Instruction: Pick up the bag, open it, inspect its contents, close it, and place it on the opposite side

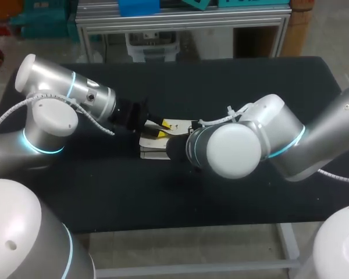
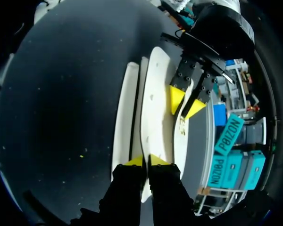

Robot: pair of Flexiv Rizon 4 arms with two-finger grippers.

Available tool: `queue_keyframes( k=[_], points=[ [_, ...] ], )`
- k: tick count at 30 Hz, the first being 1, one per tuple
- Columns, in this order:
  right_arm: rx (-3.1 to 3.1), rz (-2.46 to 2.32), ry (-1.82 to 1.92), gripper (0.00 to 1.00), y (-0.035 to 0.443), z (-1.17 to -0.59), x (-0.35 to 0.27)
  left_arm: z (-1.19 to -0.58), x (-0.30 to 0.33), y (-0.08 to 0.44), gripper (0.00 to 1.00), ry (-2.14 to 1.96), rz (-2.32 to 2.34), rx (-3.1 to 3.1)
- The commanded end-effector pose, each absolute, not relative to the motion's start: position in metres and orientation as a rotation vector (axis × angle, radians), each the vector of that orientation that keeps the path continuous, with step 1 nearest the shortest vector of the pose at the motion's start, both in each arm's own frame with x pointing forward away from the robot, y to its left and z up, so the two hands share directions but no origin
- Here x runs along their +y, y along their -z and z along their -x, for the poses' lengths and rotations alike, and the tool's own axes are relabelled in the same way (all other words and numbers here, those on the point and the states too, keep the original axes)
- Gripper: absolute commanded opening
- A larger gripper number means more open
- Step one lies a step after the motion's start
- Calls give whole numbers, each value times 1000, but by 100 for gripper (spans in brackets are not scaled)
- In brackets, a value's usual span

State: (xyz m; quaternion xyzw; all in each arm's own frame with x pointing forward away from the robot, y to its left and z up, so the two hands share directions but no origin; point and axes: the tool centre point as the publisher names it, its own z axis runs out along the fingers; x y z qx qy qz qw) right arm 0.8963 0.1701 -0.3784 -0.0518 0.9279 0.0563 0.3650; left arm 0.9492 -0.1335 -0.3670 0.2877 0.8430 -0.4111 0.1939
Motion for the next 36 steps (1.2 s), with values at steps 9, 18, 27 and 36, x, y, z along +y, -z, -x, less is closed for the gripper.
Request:
queue_keyframes(
  k=[9,18,27,36],
  points=[
    [2110,112,-170,0,382,-896,168,-942,-141,361,2,1196,-822,2293],
    [2110,112,-170,0,382,-896,168,-937,-143,368,0,1185,-899,2300],
    [2110,112,-170,0,382,-896,168,-935,-127,370,0,1200,-893,2300],
    [2110,112,-170,0,382,-896,168,-928,-134,369,0,1237,-956,2214]
  ],
)
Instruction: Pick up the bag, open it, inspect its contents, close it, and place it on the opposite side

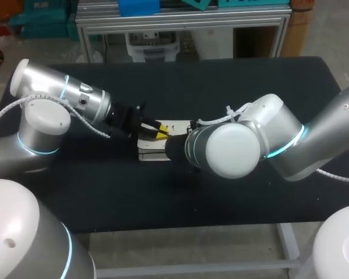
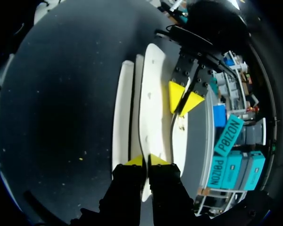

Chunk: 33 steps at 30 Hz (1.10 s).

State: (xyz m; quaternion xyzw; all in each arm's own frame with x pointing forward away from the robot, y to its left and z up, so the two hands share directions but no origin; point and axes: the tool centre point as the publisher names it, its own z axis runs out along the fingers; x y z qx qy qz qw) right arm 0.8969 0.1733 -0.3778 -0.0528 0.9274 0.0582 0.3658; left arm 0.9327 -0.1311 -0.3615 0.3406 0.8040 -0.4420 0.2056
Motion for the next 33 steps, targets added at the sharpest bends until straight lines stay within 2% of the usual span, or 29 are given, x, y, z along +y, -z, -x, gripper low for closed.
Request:
queue_keyframes(
  k=[1,8,16,18,19,20,21,33],
  points=[
    [2110,112,-170,0,382,-896,168,-927,-137,370,0,1227,-967,2206],
    [2110,112,-170,0,382,-896,168,-923,-149,374,0,1207,-1014,2162],
    [2110,112,-170,0,382,-896,168,-923,-129,369,1,1202,-972,2161],
    [2110,112,-170,0,382,-896,168,-923,-125,366,65,1224,-946,2156],
    [2110,112,-170,0,382,-896,168,-923,-123,364,71,1231,-936,2150],
    [2110,112,-170,0,382,-896,168,-923,-122,361,87,1240,-925,2144],
    [2110,112,-170,0,382,-896,168,-923,-121,358,98,1254,-919,2139],
    [2110,112,-170,0,382,-896,168,-929,-108,318,100,1377,-792,2139]
  ],
)
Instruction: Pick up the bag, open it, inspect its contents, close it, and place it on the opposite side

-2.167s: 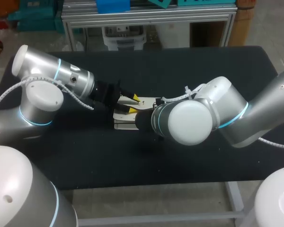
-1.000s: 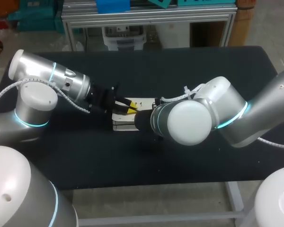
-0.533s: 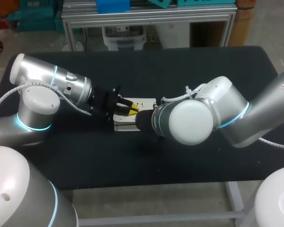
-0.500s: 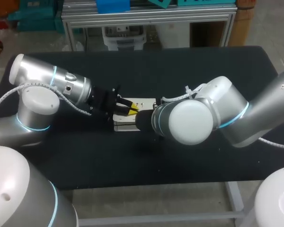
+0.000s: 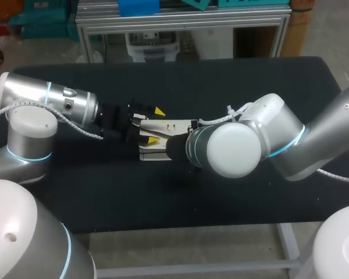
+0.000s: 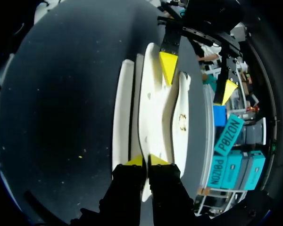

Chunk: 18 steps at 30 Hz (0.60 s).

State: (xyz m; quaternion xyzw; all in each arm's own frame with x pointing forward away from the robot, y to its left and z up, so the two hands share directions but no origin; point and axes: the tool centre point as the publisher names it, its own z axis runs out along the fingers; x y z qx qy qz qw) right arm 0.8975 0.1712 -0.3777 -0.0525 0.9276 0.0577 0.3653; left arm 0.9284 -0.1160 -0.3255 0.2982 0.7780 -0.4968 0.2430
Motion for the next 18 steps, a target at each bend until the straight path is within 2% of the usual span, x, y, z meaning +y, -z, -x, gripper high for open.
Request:
queue_keyframes(
  k=[1,2,3,4,18],
  points=[
    [2110,114,-177,0,381,-896,168,-930,-106,315,100,1377,-763,2155],
    [2109,117,-178,13,379,-895,169,-931,-105,313,100,1379,-748,2168],
    [2107,121,-187,43,378,-895,169,-930,-104,311,100,1383,-743,2171],
    [2108,120,-196,100,375,-894,168,-930,-103,309,100,1371,-716,2184],
    [2241,-1,-326,100,330,-887,160,-936,-93,287,100,1292,-425,2422]
  ],
)
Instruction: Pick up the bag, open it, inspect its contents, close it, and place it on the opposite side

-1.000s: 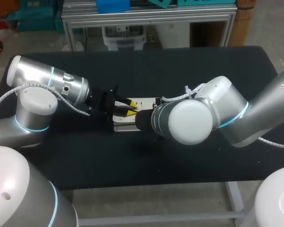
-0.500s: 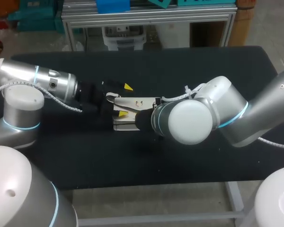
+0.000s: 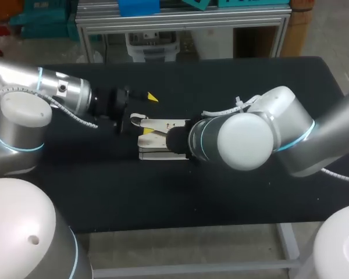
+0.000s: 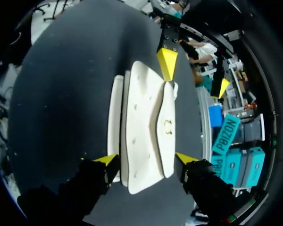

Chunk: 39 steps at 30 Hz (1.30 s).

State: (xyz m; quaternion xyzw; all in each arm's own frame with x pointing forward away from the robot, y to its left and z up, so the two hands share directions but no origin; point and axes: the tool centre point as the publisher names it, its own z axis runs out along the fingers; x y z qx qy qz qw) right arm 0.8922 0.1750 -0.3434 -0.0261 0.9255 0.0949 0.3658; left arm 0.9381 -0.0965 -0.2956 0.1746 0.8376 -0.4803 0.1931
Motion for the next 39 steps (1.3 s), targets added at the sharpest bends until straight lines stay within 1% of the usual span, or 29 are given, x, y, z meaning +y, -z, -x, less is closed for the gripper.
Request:
queue_keyframes(
  k=[1,6,17,23,35,39],
  points=[
    [2261,-17,-349,100,326,-888,158,-937,-92,285,100,1297,-394,2447],
    [2382,-148,-365,100,312,-891,149,-939,-85,279,100,1237,-236,2589],
    [2567,-96,-278,100,289,-898,150,-927,-76,279,100,991,-180,2758],
    [2711,-99,-255,100,278,-905,144,-924,-65,279,100,951,-84,2824],
    [2969,-176,-285,100,273,-911,138,-923,-50,290,100,938,197,3037],
    [3031,-255,-241,100,273,-910,139,-920,-50,290,100,850,328,3031]
  ],
)
